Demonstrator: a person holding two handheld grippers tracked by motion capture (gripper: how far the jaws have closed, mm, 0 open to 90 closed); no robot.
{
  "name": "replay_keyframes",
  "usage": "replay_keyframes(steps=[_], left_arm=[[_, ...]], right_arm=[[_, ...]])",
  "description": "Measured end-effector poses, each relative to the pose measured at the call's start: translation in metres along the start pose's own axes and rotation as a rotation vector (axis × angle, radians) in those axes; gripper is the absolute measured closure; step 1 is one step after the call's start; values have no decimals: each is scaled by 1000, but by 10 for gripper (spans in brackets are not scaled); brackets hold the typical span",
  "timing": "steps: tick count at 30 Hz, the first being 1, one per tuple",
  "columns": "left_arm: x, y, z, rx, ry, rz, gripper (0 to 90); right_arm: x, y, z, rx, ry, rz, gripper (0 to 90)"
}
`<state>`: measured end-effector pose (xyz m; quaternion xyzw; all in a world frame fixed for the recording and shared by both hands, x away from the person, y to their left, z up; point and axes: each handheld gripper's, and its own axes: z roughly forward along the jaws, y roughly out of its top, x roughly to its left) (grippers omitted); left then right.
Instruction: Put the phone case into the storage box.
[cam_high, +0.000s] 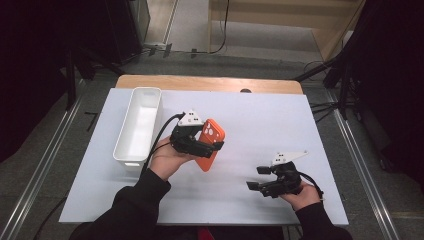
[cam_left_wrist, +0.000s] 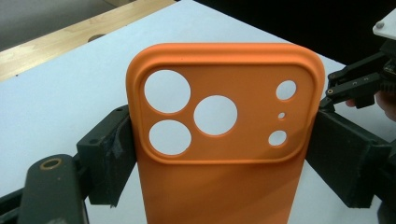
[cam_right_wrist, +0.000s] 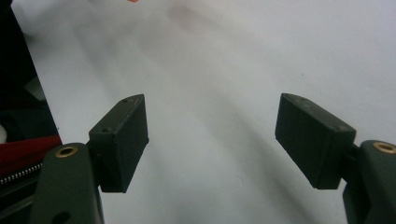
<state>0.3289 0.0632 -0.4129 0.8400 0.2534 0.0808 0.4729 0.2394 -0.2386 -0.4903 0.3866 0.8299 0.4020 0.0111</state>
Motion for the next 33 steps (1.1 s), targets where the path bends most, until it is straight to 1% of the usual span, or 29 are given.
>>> replay_keyframes(steps=[6,10,15,21,23,26,27,28,29,33], left_arm=[[0,0,0,5,-6,0,157],[3,1,-2,6,-12,-6,158],[5,2,-4,10,-22,-11,157],[7,4,-6,34,-36,-9,157],[7,5,-8,34,-49,-12,157],[8,6,-9,42,-53,-9,158],[8,7,-10,46,-65,-11,157],[8,7,-10,46,-65,-11,157],[9,8,-12,49,-74,-7,157],[10,9,-15,45,-75,-5,158]], right_arm=[[-1,-7,-3,-5,2,19,239],[-3,-11,-4,-13,-9,25,237],[-6,-11,-4,-16,-10,35,237],[-5,-11,-4,-21,-11,32,237],[-5,-11,-4,-20,-12,22,237],[-5,-11,-4,-21,-14,23,237],[-4,-11,-5,-18,-13,32,237],[-4,-11,-5,-21,-14,28,237],[-4,-11,-5,-24,-14,30,237],[-4,-10,-5,-24,-15,25,237]])
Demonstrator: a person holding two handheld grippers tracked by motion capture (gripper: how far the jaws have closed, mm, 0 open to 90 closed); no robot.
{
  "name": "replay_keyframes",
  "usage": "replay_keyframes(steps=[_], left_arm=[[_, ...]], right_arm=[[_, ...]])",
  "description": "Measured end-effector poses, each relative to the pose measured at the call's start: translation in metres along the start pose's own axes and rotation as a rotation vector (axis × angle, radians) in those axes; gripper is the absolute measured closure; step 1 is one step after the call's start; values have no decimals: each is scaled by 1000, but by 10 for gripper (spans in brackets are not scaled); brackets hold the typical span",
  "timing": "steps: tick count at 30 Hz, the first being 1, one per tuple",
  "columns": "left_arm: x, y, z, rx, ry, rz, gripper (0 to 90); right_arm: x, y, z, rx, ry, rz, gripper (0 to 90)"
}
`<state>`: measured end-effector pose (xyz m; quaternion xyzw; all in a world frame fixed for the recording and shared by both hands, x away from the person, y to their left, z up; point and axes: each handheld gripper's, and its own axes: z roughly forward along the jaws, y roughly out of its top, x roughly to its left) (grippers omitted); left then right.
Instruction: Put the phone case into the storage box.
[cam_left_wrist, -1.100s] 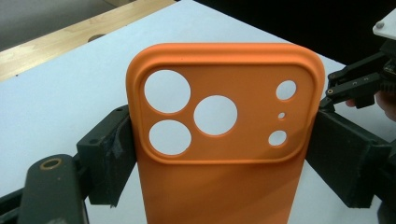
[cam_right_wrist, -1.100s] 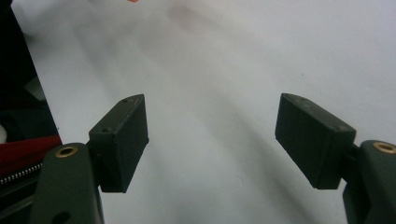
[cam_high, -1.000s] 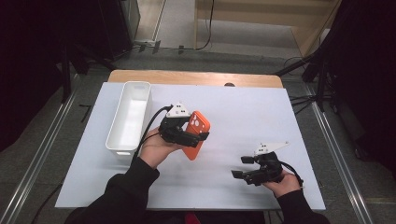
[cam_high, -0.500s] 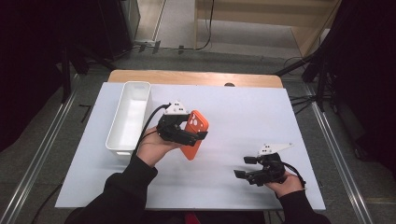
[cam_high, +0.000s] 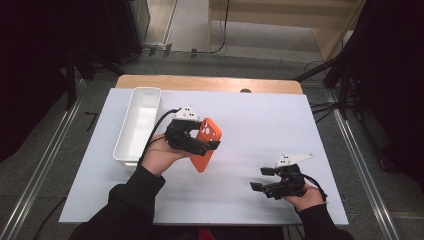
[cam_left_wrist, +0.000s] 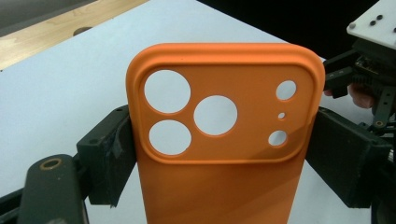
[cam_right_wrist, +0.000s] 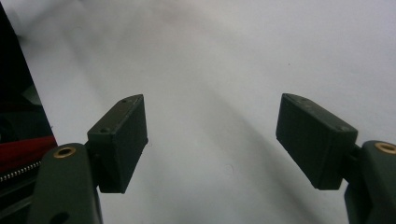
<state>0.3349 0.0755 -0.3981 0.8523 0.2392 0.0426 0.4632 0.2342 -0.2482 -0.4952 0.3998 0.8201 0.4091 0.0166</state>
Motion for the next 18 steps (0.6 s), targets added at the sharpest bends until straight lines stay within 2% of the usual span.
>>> replay_keyframes(steps=[6,18], left_arm=[[3,3,-8,20,-38,16,157],[8,6,-21,31,-47,23,157]], right_arm=[[0,0,-1,-2,1,11,237],[1,1,-1,-3,13,14,237]])
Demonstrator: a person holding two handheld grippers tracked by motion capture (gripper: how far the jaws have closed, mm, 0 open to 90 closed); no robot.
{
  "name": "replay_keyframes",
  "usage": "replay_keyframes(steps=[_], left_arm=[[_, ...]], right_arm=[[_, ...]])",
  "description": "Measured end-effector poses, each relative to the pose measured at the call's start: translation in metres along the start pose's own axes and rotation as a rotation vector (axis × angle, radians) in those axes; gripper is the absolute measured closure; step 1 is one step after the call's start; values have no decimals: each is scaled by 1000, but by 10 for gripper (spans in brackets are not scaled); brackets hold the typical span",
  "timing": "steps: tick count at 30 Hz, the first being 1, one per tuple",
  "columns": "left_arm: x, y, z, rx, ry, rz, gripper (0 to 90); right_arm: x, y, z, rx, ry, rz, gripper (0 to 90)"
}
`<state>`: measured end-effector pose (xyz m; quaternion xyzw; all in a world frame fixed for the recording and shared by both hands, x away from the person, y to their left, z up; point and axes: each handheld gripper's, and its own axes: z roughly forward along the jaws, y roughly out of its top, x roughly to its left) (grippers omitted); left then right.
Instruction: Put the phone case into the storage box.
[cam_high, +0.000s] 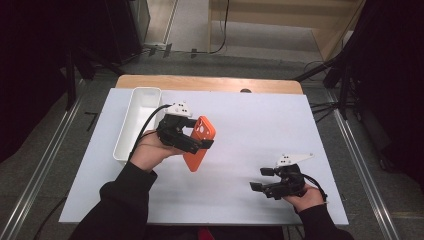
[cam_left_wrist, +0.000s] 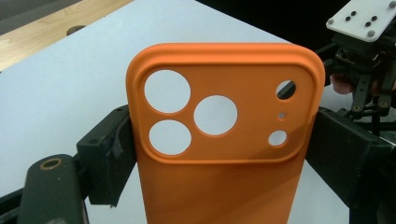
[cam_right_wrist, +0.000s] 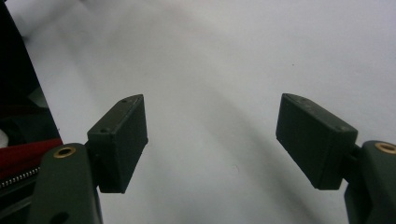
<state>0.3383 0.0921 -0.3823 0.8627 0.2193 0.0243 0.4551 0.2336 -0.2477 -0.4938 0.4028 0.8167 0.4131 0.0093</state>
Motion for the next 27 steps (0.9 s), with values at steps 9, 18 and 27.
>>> replay_keyframes(steps=[9,18,27], left_arm=[[3,1,-8,5,-10,-5,157],[6,4,-20,-1,2,-1,157],[10,5,-31,-10,6,-9,157]], right_arm=[[1,0,0,-1,0,4,238],[1,1,-1,-8,-5,6,237],[1,0,0,1,-5,2,238]])
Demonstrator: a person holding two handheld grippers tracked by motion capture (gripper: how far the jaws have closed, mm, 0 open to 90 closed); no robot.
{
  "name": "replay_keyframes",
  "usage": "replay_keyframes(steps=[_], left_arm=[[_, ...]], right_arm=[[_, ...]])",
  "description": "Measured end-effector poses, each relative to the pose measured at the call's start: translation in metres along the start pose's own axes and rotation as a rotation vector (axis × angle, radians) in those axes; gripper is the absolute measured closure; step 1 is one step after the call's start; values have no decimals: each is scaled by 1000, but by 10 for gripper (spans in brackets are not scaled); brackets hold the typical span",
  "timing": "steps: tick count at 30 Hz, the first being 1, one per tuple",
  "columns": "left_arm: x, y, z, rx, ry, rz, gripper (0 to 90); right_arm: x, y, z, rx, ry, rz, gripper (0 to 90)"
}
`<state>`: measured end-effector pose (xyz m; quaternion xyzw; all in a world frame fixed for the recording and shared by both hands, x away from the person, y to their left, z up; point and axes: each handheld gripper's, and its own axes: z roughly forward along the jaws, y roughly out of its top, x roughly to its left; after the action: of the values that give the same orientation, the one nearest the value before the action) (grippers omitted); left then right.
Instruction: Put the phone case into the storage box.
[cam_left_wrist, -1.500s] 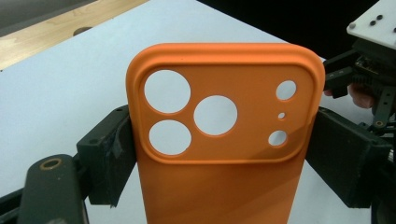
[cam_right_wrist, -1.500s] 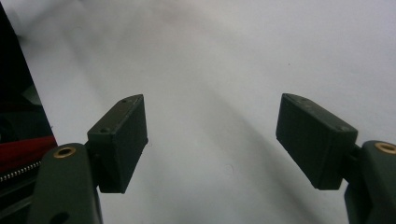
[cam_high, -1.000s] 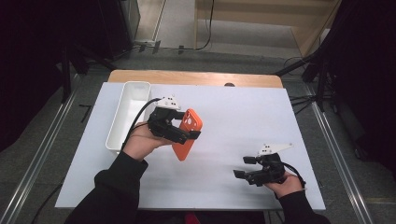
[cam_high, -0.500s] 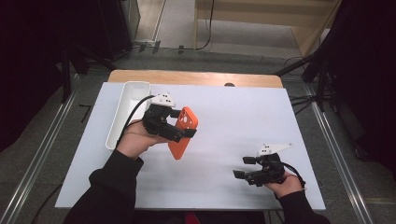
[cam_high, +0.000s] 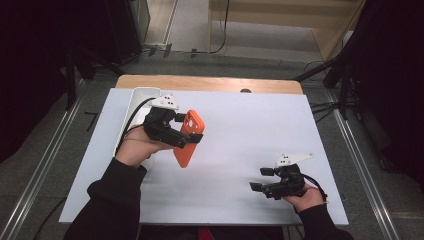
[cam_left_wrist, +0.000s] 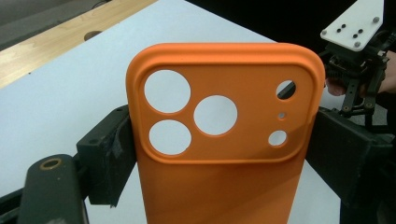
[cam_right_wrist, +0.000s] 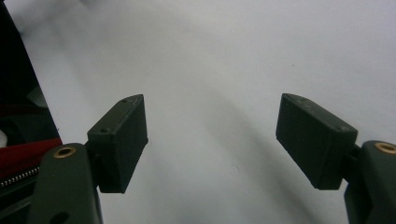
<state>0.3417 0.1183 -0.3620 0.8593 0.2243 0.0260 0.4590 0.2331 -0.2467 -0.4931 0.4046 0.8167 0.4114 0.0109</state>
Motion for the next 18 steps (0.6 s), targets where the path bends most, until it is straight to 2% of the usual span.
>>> replay_keyframes(steps=[13,18], left_arm=[[4,2,-15,-26,17,-13,157],[6,3,-23,-55,29,-35,157]], right_arm=[[2,2,-1,-13,-3,-19,238],[3,2,0,-7,-4,-19,237]])
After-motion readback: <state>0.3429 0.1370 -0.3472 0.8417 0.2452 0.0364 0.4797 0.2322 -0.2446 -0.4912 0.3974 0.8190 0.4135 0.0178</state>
